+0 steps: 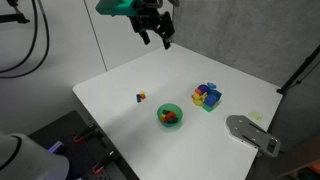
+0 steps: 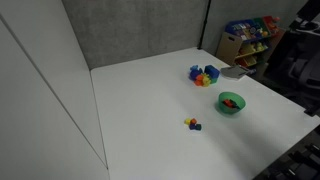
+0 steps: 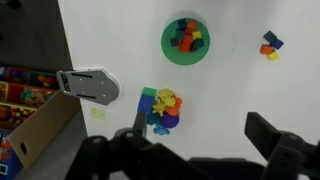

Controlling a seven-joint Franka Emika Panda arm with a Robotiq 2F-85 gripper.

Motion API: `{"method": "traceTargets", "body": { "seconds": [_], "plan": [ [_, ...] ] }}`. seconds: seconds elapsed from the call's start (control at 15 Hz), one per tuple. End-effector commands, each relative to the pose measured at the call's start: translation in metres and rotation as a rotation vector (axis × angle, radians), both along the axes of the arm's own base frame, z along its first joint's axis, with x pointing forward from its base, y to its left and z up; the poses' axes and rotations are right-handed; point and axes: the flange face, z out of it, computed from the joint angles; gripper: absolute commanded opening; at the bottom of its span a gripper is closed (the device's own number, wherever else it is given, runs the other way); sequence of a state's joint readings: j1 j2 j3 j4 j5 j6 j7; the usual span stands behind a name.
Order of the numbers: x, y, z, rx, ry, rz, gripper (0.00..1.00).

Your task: Put the small yellow block in the green bowl

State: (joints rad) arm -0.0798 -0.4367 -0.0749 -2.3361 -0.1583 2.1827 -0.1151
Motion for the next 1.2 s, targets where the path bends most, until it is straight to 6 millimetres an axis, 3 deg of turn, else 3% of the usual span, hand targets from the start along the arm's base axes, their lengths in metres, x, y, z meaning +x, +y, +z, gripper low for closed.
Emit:
{"method": "traceTargets", "body": {
  "seconds": [0.0, 0.27, 0.53, 1.13],
  "plan": [
    [0.000, 0.000, 0.001, 0.000, 0.000, 0.000, 1.00],
    [0.000, 0.000, 0.001, 0.000, -0.001, 0.000, 1.00],
    [0.012, 0.007, -0.009, 0.039, 0.019, 0.021, 1.00],
    [0.046, 0.056, -0.069, 0.151, 0.107, 0.111, 1.00]
  ]
}}
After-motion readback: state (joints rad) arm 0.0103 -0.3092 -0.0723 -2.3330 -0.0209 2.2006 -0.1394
